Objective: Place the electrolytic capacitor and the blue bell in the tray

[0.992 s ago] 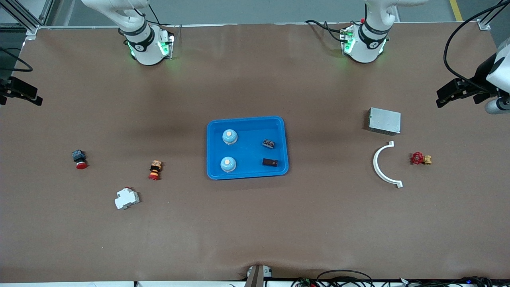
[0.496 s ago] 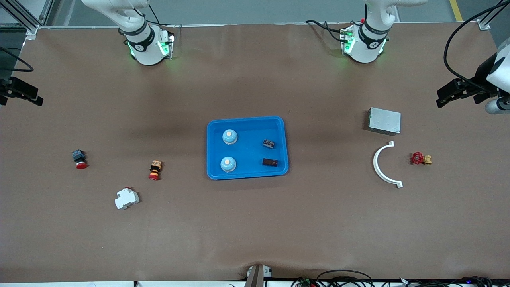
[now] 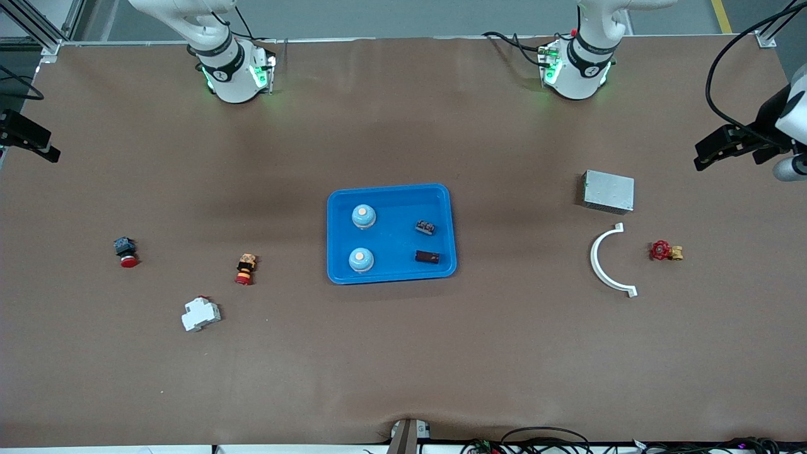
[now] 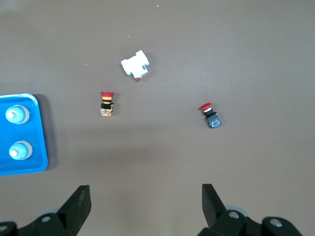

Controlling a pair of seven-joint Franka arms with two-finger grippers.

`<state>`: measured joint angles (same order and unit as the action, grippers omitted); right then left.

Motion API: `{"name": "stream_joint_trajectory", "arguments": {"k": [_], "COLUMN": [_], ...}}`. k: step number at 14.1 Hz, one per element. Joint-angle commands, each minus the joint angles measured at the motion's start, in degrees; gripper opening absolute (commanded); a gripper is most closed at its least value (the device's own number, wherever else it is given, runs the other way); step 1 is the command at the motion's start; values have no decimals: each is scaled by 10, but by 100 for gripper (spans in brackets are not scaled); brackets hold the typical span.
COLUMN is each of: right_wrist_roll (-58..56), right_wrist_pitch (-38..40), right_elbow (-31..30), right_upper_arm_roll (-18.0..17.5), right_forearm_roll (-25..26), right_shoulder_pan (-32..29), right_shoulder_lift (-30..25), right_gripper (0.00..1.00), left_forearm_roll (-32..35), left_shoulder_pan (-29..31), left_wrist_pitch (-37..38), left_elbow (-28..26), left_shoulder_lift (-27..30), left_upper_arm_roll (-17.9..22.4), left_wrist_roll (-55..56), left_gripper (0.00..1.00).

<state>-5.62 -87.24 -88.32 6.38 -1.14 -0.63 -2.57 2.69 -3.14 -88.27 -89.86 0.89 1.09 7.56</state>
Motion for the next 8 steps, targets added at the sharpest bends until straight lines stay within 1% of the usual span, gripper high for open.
{"name": "stream_joint_trajectory", "arguments": {"k": [1,8], "right_wrist_roll": [7,7], "right_wrist_pitch": [-13,-19], "right_elbow": [-18,-19], "right_upper_arm_roll": [-11,-11], "right_forearm_roll": [-8,-8], "right_shoulder_pan": [-12,-12], "right_shoulder_lift": [-18,-17], "right_gripper": [100,100], "left_forearm_roll": [-1,-1], "left_shoulder_pan": [12,3], "left_wrist_pitch": [-1,1], "left_elbow": [16,14], "left_shoulder_lift": [-7,-10], "left_upper_arm_roll": [1,-4], "left_wrist_roll": [-14,-11], "left_gripper": [100,100]}}
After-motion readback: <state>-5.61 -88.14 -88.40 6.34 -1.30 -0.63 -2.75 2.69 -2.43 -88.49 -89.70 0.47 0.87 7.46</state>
